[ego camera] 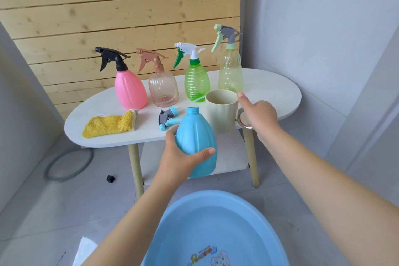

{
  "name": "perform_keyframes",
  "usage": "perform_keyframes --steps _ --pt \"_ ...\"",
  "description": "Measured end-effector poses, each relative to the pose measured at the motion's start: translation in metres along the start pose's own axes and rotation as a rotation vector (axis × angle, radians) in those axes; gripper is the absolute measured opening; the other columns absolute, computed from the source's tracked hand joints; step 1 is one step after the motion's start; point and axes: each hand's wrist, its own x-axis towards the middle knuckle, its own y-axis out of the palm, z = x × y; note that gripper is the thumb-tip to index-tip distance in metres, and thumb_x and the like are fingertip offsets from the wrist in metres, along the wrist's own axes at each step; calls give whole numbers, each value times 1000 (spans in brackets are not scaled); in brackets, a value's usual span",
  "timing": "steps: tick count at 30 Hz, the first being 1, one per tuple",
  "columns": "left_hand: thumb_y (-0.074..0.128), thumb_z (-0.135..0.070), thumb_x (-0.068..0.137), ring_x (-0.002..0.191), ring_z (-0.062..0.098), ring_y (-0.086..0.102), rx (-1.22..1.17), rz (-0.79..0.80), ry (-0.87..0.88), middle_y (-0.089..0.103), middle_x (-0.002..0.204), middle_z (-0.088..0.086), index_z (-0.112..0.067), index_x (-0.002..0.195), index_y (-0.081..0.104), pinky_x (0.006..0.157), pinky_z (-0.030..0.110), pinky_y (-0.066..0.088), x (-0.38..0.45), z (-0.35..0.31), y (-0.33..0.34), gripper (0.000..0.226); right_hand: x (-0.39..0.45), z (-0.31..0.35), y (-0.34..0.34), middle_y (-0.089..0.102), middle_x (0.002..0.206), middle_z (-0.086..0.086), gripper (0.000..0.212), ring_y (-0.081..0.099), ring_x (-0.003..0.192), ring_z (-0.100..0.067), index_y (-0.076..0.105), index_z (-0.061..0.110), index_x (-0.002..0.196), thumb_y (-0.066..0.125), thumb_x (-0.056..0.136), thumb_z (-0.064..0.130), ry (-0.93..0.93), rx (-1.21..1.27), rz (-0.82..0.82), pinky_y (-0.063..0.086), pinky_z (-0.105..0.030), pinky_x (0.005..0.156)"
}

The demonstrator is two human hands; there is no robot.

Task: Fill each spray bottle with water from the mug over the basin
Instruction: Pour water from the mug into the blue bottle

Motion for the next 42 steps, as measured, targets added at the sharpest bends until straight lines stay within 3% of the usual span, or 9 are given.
perform_keyframes --steps 4,9,15,19,26,30,34,37,42 --pt "88 -31 63 103 10 56 -14 -8 -27 52 117 -11 -37 124 31 69 22 50 -29 15 -11 84 -38 -8 -15 25 48 1 63 30 48 -18 21 16 51 55 87 54 -9 31 45 21 -29 48" --pt "81 -55 41 103 6 58 44 -7 -78 53 116 -17 -44 120 31 79 33 55 -64 49 -24 95 -72 -40 -9 27 43 5 63 31 45 -13 25 17 51 62 79 59 52 41 152 23 -26 48" --pt "89 -38 53 100 5 56 81 -17 -235 49 116 -14 -35 121 28 79 33 54 -88 113 -32 92 -107 -99 25 42 51 1 53 36 51 -12 45 11 48 68 80 47 171 -41 368 26 -23 48" --pt "88 -26 63 100 11 55 128 -26 -305 50 117 -8 -32 121 27 79 32 51 -101 157 -28 84 -124 -139 49 21 48 2 62 23 46 -15 22 19 51 68 80 47 201 -220 461 15 -28 47" --pt "88 -30 62 109 13 55 149 37 -344 50 123 -11 -39 133 28 76 25 51 -124 207 -27 93 -147 -195 71 25 26 9 62 29 45 -15 25 18 46 66 77 53 216 -483 553 20 -27 47" --pt "88 -41 58 107 10 54 143 39 -396 51 118 -17 -37 132 31 71 19 45 -137 223 -24 93 -159 -221 82 32 49 3 63 35 49 -18 29 16 51 59 75 66 133 -682 616 22 -29 49" --pt "77 -64 42 108 9 55 133 19 -433 50 119 -20 -39 133 31 79 24 48 -143 234 -25 105 -166 -233 88 31 49 2 65 34 46 -18 27 15 52 55 78 68 18 -806 645 20 -29 47" --pt "78 -62 45 109 11 55 148 23 -438 51 121 -17 -39 131 31 82 29 50 -143 239 -25 102 -169 -236 90 31 49 0 65 31 47 -18 28 14 52 54 80 67 -107 -869 629 16 -29 47" --pt "85 -48 55 109 15 54 193 50 -435 50 124 -8 -44 122 30 81 31 49 -142 244 -21 87 -175 -246 94 50 57 4 56 45 59 -21 45 16 68 44 83 70 -358 -990 486 27 -29 74"
